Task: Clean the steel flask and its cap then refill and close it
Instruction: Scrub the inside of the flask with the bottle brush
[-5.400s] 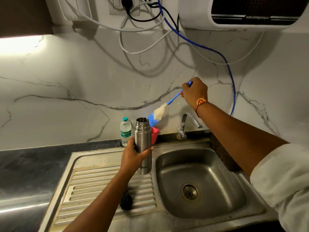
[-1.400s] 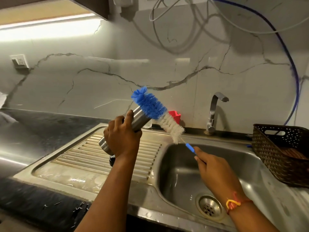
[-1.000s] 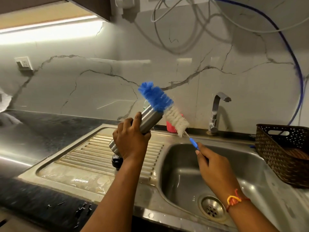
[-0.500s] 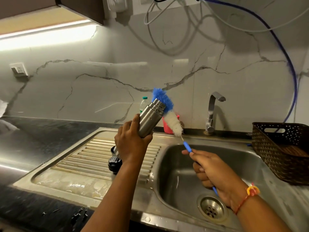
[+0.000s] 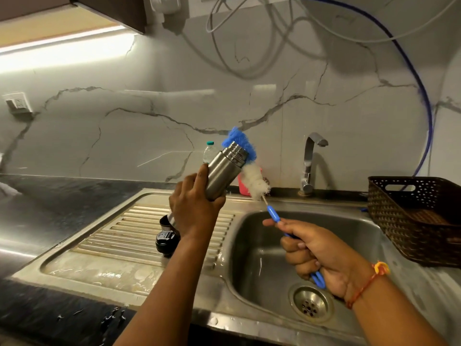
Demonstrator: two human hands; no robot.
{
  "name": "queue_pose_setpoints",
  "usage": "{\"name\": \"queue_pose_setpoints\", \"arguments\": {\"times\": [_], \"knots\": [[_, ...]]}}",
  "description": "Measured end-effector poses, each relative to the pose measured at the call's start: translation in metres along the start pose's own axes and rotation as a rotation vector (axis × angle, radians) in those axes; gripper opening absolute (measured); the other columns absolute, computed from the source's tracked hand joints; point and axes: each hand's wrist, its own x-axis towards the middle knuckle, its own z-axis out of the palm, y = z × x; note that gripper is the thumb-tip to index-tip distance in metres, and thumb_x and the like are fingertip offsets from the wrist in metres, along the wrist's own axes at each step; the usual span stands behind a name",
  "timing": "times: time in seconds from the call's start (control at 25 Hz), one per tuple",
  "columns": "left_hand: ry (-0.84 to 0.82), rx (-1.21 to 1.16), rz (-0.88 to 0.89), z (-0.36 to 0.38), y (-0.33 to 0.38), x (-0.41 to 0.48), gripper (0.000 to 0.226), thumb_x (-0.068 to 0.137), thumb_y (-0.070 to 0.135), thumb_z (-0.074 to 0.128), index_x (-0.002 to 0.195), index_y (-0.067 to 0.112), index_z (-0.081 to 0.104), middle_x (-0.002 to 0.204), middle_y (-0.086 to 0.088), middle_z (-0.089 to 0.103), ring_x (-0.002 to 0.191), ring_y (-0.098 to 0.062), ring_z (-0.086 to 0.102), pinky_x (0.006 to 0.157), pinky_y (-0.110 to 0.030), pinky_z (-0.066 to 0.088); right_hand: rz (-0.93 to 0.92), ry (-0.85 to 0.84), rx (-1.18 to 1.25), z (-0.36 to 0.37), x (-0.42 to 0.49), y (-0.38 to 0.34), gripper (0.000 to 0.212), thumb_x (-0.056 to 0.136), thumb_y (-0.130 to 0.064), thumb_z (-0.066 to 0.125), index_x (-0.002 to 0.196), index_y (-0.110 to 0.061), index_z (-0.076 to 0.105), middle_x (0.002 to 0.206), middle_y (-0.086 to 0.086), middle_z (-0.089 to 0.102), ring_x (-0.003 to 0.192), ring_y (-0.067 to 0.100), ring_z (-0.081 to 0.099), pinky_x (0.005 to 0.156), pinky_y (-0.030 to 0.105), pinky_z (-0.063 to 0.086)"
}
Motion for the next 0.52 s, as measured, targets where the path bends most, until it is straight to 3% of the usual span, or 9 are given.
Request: {"name": "queue_pose_setpoints", "arguments": {"times": [0.16, 0.36, 0.52], "knots": [[0.038, 0.049, -0.084, -0.003, -0.017, 0.006, 0.079, 0.076, 0.038, 0.084, 0.145, 0.022, 0.048, 0.124, -0.011, 0.063, 0.109, -0.034, 0.057, 0.087, -0.05, 0.046, 0.07, -0.054, -0.047, -0.006, -0.007, -0.004, 0.03, 0.095, -0.024, 0.055, 0.117, -0.013, 0.071, 0.064, -0.003, 0.017, 0.05, 0.004, 0.01, 0.042, 0.019, 0.005], [-0.015, 0.029, 0.036, 0.002, 0.001, -0.002, 0.081, 0.074, 0.037, 0.084, 0.145, 0.023, 0.047, 0.123, -0.011, 0.062, 0.108, -0.033, 0.057, 0.089, -0.049, 0.045, 0.064, -0.04, 0.079, -0.003, 0.003, -0.005, 0.04, 0.09, -0.024, 0.056, 0.127, -0.012, 0.062, 0.061, -0.006, 0.02, 0.049, 0.003, 0.009, 0.04, 0.016, 0.005], [0.027, 0.058, -0.046, -0.002, -0.012, 0.004, 0.079, 0.077, 0.036, 0.083, 0.145, 0.022, 0.047, 0.124, -0.013, 0.062, 0.11, -0.036, 0.056, 0.089, -0.051, 0.045, 0.098, -0.094, 0.022, -0.012, -0.006, -0.006, 0.036, 0.091, -0.023, 0.057, 0.123, -0.011, 0.066, 0.064, -0.004, 0.018, 0.049, 0.003, 0.011, 0.04, 0.016, 0.007]]}}
